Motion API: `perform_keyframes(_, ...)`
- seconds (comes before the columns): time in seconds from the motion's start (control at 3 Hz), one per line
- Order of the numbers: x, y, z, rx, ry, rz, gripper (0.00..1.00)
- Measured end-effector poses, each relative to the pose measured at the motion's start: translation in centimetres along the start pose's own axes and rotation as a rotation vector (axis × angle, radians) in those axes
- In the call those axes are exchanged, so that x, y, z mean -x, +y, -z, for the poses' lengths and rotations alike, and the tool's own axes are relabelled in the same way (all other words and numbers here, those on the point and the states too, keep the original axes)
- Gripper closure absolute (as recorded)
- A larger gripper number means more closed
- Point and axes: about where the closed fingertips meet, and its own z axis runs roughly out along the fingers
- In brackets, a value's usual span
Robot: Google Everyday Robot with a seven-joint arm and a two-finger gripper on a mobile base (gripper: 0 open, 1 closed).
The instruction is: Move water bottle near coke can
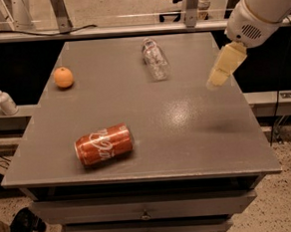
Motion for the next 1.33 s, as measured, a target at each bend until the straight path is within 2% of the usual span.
perform_keyframes(0.67, 3.8, -6.1, -3.7, -0.042, -0.142, -0.216, 0.0)
perform_keyframes(1.0, 6.3, -6.9, -4.7, -0.038, -0.18, -0.3, 0.0)
perform_keyframes(1.33, 6.3, -6.9, -4.7, -0.038, -0.18, -0.3, 0.0)
